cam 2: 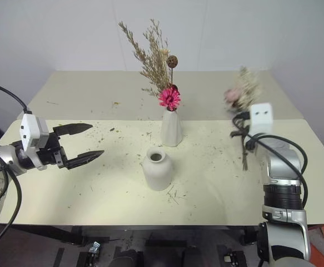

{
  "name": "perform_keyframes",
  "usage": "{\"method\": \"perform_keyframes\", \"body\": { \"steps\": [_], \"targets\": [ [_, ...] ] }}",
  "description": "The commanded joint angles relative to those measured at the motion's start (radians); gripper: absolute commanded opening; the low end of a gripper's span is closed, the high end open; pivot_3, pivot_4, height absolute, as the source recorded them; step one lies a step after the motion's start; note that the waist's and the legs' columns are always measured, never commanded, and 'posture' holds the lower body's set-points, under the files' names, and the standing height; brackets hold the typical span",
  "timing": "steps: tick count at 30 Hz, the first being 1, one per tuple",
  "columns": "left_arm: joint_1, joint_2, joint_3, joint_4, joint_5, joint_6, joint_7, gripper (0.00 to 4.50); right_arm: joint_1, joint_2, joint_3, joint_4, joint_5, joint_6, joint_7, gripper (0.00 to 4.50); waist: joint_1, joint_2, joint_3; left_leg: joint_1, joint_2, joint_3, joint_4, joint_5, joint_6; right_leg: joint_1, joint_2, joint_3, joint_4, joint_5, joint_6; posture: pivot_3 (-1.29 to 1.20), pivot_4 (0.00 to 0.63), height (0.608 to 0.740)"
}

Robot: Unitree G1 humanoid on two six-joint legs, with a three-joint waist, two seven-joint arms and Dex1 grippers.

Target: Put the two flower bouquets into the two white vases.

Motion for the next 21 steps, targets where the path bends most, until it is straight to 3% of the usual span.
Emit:
{"method": "perform_keyframes", "body": {
  "steps": [1, 4, 6, 11, 21],
  "targets": [
    [-0.038, -0.002, -0.006, 0.014, 0.006, -0.035, -0.012, 4.5, -0.052, 0.084, -0.115, -0.067, 0.014, -0.326, -0.126, 0.17, -0.008, 0.0, 0.0, 0.0, 0.0, 0.0, 0.0, 0.0, 0.0, 0.0, 0.0, 0.0, 0.0, 0.0, 0.0, 0.0, 0.15, 0.74],
    [-0.054, -0.005, -0.016, 0.03, 0.006, -0.043, -0.026, 4.5, -0.044, 0.154, -0.208, -0.17, 0.222, -0.432, 0.011, 0.17, -0.014, 0.0, 0.0, 0.0, 0.0, 0.0, -0.001, 0.0, 0.0, 0.0, 0.0, 0.0, 0.001, 0.0, 0.0, 0.0, 0.15, 0.74],
    [-0.06, -0.003, -0.017, 0.036, 0.008, -0.045, -0.028, 4.5, -0.04, 0.203, -0.27, -0.276, 0.448, -0.399, 0.086, 0.17, -0.015, 0.0, 0.0, 0.0, 0.0, 0.0, -0.001, 0.0, 0.0, 0.0, 0.0, 0.0, 0.003, 0.0, 0.0, 0.0, 0.15, 0.74],
    [-0.052, -0.001, 0.003, 0.03, -0.014, -0.036, -0.037, 4.5, 0.047, 0.241, -0.219, -0.47, 0.671, -0.367, 0.198, 0.17, -0.013, 0.0, 0.0, 0.0, 0.001, 0.0, -0.001, 0.0, 0.0, 0.001, 0.0, 0.0, 0.002, 0.0, 0.0, 0.0, 0.15, 0.74],
    [0.008, 0.04, 0.04, -0.025, -0.123, 0.03, -0.123, 4.5, 0.135, 0.354, 0.04, -0.582, 0.797, -0.404, 0.387, 0.17, -0.028, 0.001, 0.0, 0.002, 0.001, -0.001, -0.001, 0.0, 0.0, 0.001, 0.001, 0.0, 0.004, 0.0, 0.0, 0.0, 0.15, 0.74]
  ]
}}
